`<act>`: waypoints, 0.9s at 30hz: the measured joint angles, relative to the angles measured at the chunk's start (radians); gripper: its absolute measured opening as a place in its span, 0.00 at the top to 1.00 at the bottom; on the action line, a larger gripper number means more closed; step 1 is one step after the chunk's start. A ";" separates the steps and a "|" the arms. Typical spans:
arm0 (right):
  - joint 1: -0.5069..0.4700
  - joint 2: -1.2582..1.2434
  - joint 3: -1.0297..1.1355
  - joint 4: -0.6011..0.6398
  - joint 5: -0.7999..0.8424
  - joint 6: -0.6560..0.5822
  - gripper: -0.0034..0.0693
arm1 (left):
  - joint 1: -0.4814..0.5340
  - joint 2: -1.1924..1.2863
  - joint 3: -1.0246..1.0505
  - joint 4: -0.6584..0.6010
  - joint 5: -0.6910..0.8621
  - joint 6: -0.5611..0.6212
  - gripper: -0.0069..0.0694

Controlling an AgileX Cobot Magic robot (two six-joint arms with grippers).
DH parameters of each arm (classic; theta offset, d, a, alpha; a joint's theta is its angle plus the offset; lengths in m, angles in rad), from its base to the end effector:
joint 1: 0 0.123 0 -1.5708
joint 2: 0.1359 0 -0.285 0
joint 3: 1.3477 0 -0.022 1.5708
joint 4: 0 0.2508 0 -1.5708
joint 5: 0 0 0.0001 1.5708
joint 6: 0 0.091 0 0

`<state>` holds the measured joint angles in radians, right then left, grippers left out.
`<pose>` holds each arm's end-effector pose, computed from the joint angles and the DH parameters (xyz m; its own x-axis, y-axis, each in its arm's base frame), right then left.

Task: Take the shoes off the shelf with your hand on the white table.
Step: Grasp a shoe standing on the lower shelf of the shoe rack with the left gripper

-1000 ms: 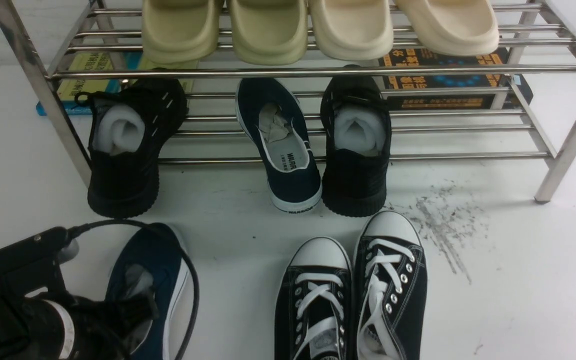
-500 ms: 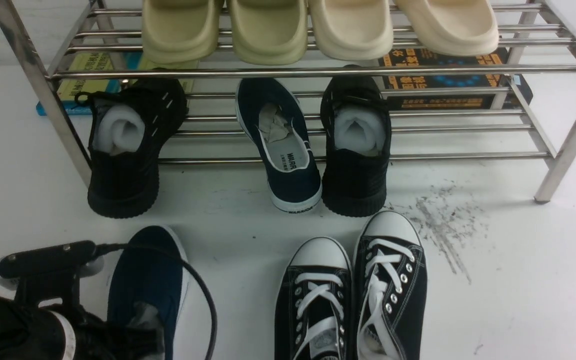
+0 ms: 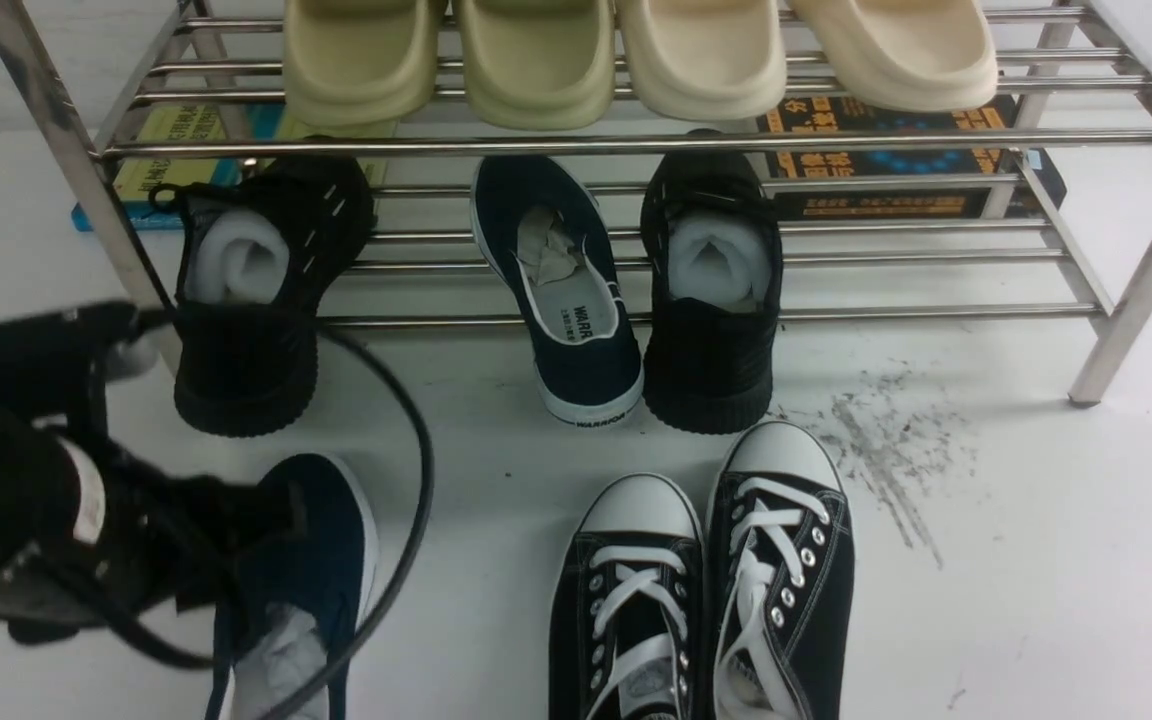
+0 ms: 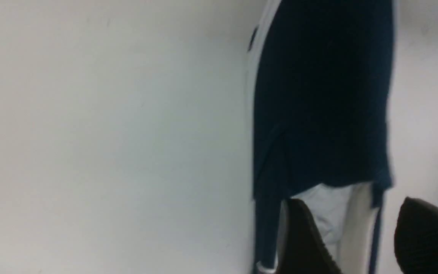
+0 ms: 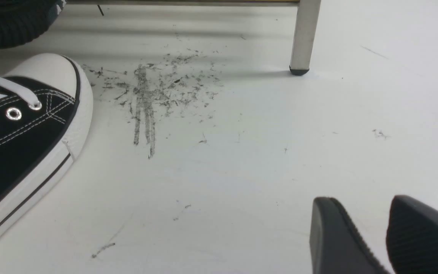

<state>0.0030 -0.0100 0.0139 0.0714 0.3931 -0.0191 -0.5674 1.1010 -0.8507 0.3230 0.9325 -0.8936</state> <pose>0.0520 0.0026 0.1738 -0.3050 0.0459 -0.9512 -0.0148 0.9985 0.0529 0.1810 -0.0878 0.2960 -0.8346 -0.2039 -0.5117 -0.1553 0.9784 -0.1366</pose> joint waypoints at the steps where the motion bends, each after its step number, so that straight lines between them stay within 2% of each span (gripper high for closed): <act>1: 0.000 0.000 0.000 0.000 0.000 0.000 0.63 | 0.000 0.001 -0.012 0.000 -0.004 0.000 0.42; 7: 0.000 0.000 0.000 0.000 0.000 0.000 0.63 | 0.000 0.076 -0.108 -0.003 -0.096 0.001 0.43; 11: 0.000 0.000 0.000 0.000 0.000 0.000 0.63 | 0.000 0.163 -0.140 -0.032 -0.156 0.006 0.48; 16: 0.000 0.000 0.000 0.000 0.000 0.000 0.63 | 0.000 0.268 -0.208 -0.091 -0.165 0.075 0.65; 17: 0.000 0.000 0.000 0.000 0.000 0.000 0.63 | 0.000 0.298 -0.235 -0.105 -0.166 0.090 0.72; 21: 0.000 0.000 0.000 0.000 0.000 0.000 0.63 | 0.000 0.370 -0.314 -0.123 -0.195 0.098 0.88; 24: 0.000 0.000 0.000 0.000 0.000 0.000 0.63 | 0.000 0.404 -0.347 -0.131 -0.254 0.094 0.91; 27: 0.000 0.000 0.000 0.000 0.000 0.000 0.63 | 0.000 0.460 -0.378 -0.146 -0.376 0.037 0.91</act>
<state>0.0030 -0.0100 0.0139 0.0714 0.3931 -0.0191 -0.5674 1.5608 -1.2285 0.1771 0.5569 -0.8562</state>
